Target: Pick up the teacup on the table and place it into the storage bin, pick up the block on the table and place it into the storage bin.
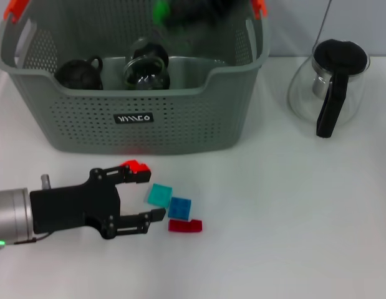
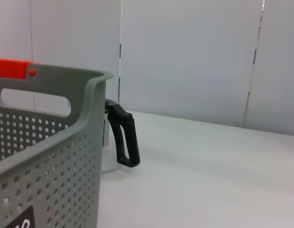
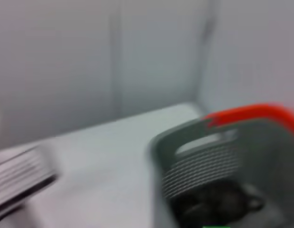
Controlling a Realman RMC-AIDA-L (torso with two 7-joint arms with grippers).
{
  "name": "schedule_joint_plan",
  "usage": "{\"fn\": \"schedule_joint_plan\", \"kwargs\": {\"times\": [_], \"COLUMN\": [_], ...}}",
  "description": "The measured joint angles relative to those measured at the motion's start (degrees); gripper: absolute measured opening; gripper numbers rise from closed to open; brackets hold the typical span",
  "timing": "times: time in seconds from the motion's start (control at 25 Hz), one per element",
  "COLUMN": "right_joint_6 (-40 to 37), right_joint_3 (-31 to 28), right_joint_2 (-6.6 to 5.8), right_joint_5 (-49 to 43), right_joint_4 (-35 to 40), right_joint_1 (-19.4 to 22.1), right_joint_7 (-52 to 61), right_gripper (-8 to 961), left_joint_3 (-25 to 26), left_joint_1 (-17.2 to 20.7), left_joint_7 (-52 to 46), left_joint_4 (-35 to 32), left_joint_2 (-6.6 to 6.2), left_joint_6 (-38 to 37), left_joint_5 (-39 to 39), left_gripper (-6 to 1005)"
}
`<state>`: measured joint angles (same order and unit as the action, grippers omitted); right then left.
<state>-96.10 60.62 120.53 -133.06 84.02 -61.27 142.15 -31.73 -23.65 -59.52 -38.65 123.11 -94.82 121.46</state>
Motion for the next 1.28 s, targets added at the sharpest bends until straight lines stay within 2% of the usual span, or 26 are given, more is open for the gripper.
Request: {"fn": "schedule_joint_plan", "kwargs": {"times": [0.12,0.24,0.48,0.64,0.8,0.92,1.04,1.16,1.28], "right_joint_6": [10.37,19.46,29.48,32.83,34.15,33.42,30.66,26.18,21.46], "right_joint_3": [1.74,3.98,7.07,9.83,9.83,9.74,10.6,11.5,11.44], "right_joint_2": [0.05,-0.13,-0.22,-0.29,-0.35,-0.28,-0.14,-0.18,-0.3], "right_joint_5": [-2.74,-4.75,-8.94,-8.98,-8.4,-4.5,3.63,15.61,25.2], "right_joint_4": [-4.14,-12.0,-25.22,-27.73,-25.87,-20.89,-13.64,-7.67,-4.99], "right_joint_1": [-1.32,-3.27,-6.1,-6.06,-5.14,-2.37,2.9,10.23,16.71], "right_joint_7": [2.86,4.54,4.6,4.3,3.93,1.97,-3.66,-12.36,-18.5], "right_gripper": [214,247,311,363,443,503,563,703,821], "left_joint_3": [0.02,0.01,0.01,0.0,0.07,0.09,0.8,1.24,1.1], "left_joint_1": [-0.12,-0.18,-0.29,-0.34,-0.34,-0.34,-0.18,0.22,1.04], "left_joint_7": [0.01,-0.02,0.01,0.0,-0.01,-0.15,-0.28,-0.91,-3.85], "left_joint_4": [-0.02,-0.21,-0.21,-0.19,-0.19,-0.19,-0.28,-1.42,-7.45], "left_joint_2": [0.0,0.02,0.01,-0.09,-0.23,-0.27,-0.38,-0.49,-0.72], "left_joint_6": [0.0,-0.03,0.48,0.56,0.64,0.69,0.6,0.08,-1.82], "left_joint_5": [-0.17,-0.19,-0.23,-0.26,-0.27,-0.26,-0.11,0.61,3.88], "left_gripper": [757,757,757,757,757,757,757,757,757]}}
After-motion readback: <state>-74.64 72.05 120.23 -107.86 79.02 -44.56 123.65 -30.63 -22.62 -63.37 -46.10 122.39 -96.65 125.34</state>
